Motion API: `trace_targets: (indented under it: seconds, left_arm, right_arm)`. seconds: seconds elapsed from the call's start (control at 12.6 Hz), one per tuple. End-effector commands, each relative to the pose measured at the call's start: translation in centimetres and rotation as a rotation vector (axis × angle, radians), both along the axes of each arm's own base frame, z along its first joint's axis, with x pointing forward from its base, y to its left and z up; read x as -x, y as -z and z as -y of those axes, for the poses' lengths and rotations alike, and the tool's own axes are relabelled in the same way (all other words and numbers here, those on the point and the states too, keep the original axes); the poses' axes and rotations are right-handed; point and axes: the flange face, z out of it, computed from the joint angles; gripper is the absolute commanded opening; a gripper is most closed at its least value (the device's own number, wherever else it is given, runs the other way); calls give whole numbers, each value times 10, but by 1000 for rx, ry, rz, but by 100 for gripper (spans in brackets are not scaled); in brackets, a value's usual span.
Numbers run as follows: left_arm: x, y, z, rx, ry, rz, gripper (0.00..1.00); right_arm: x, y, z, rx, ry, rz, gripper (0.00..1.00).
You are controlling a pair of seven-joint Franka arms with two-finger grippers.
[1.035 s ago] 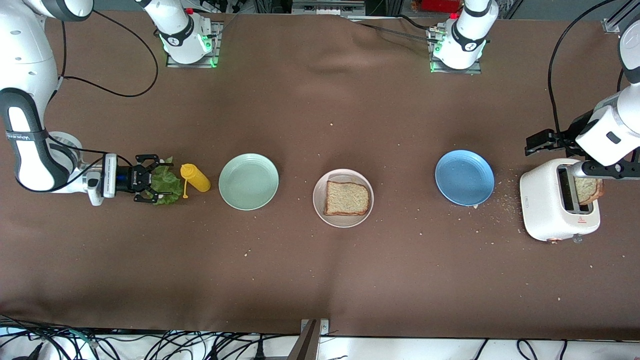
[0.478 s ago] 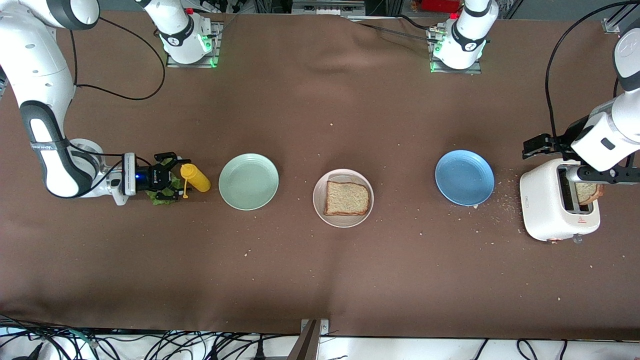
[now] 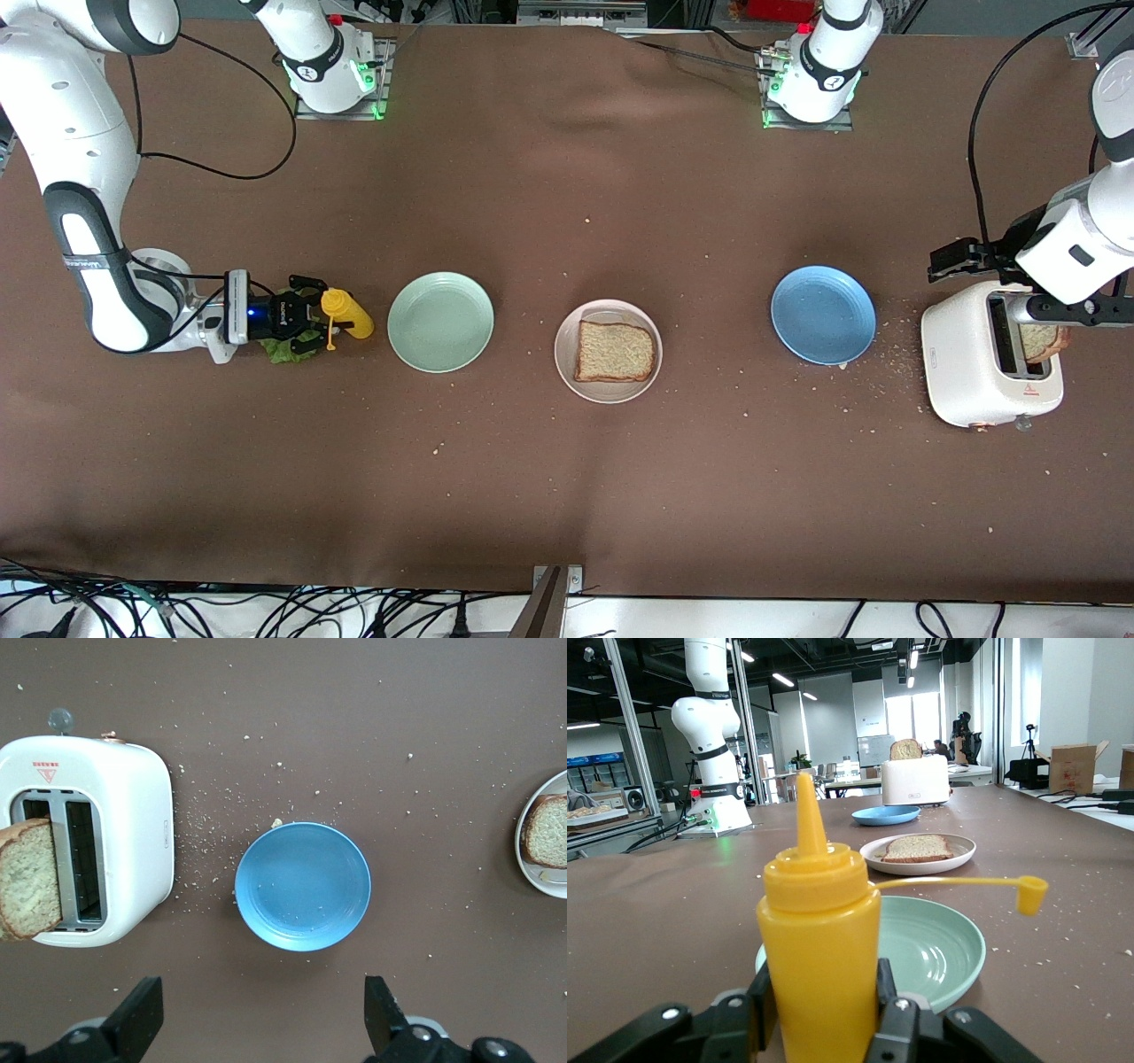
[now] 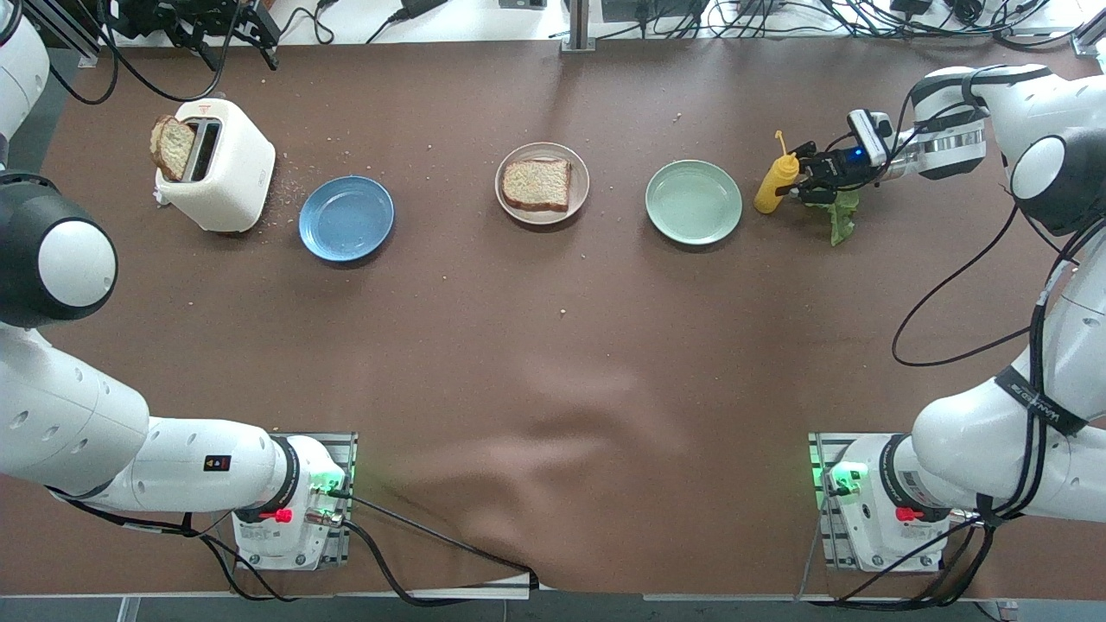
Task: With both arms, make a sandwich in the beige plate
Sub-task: 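Grasp the yellow mustard bottle with the right gripper and lift it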
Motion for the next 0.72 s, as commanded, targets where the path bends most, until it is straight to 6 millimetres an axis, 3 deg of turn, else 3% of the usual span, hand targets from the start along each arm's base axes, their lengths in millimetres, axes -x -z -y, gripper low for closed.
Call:
trace_targets:
  seconds: [0.0,0.24,0.32,0.64]
  left_arm:
    - [-2,-1,-1,-31,3,8,100]
    - [-2,0,-1,-29,1,7,100]
    - [-2,0,0,-29,2,7,100]
    - [-2,0,-1,-25,0,7,100]
  right_arm:
    - [-4,-5,-1,-40,-2,9,0]
    - [-29,-46,-3,-17,-39,-43,0]
    - [-37,-69,-10,31,-62,-73,0]
    - [-83,-154,-64,291,-99,-161,0]
